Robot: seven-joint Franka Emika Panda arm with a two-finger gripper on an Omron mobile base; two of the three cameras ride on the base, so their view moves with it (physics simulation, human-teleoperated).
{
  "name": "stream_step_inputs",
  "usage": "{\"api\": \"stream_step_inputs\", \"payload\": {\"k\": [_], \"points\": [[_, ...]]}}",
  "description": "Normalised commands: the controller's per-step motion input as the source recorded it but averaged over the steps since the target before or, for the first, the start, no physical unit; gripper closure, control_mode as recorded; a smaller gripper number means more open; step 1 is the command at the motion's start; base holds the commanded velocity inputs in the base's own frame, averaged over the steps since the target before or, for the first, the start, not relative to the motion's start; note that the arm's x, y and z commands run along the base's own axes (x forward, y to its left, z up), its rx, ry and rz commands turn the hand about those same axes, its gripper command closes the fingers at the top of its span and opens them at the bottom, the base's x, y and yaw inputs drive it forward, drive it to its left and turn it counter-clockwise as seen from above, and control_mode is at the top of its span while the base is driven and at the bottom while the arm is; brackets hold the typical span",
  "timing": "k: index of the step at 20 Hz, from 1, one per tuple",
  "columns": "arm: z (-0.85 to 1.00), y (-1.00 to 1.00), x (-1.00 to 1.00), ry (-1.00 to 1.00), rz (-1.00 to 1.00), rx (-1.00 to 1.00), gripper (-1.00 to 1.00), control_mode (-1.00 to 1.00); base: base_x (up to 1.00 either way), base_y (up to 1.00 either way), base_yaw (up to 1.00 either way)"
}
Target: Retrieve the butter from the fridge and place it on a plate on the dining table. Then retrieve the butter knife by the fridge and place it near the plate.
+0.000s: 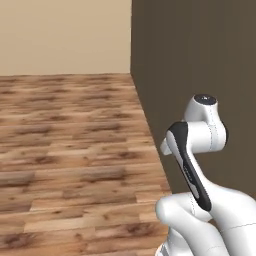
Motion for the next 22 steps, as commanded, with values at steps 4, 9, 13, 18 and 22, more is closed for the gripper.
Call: {"api": "stream_step_inputs", "payload": {"k": [4,9,13,18,22], "points": [[0.0,0.0,0.0,0.0,0.0,0.0,1.0,1.0,1.0,0.01,0.49],[0.0,0.0,0.0,0.0,0.0,0.0,1.0,1.0,1.0,0.0,0.51],[0.0,0.0,0.0,0.0,0.0,0.0,1.0,1.0,1.0,0.0,0.54],[0.0,0.0,0.0,0.0,0.0,0.0,1.0,1.0,1.0,0.0,0.62],[0.0,0.0,0.0,0.0,0.0,0.0,1.0,1.0,1.0,0.0,0.67]]}}
